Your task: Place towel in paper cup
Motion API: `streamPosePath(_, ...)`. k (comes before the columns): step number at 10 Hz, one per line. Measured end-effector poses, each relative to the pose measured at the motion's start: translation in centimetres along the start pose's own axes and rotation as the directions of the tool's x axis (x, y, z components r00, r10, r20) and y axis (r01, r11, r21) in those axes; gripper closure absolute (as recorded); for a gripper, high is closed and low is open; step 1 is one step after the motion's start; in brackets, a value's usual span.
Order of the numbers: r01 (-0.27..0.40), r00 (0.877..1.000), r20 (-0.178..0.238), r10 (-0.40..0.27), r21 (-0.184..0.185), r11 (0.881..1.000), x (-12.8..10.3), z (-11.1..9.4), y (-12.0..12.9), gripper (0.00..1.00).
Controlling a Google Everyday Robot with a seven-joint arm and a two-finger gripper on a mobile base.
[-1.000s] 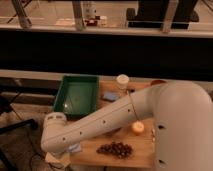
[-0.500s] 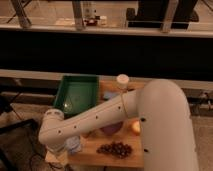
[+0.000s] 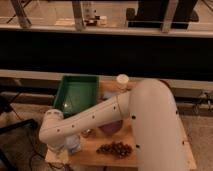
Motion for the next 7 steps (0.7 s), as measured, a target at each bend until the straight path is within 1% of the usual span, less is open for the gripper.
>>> streamPosePath(4, 0.002, 1.000, -0.009, -0.002, 0.005, 1.000, 0.51, 0.69, -0.51, 0.20)
streamPosePath(5, 0.003, 1.000, -0.009, -0.003, 0.007, 1.000, 0.58, 0.79, -0.59, 0.23)
streamPosePath(6, 0.003, 1.000, -0.008, -0.003, 0.009, 1.000, 0.63, 0.90, -0.69, 0.34)
streamPosePath(7, 0.004, 1.000, -0.008, -0.004, 0.012, 1.000, 0.66, 0.95, -0.79, 0.39)
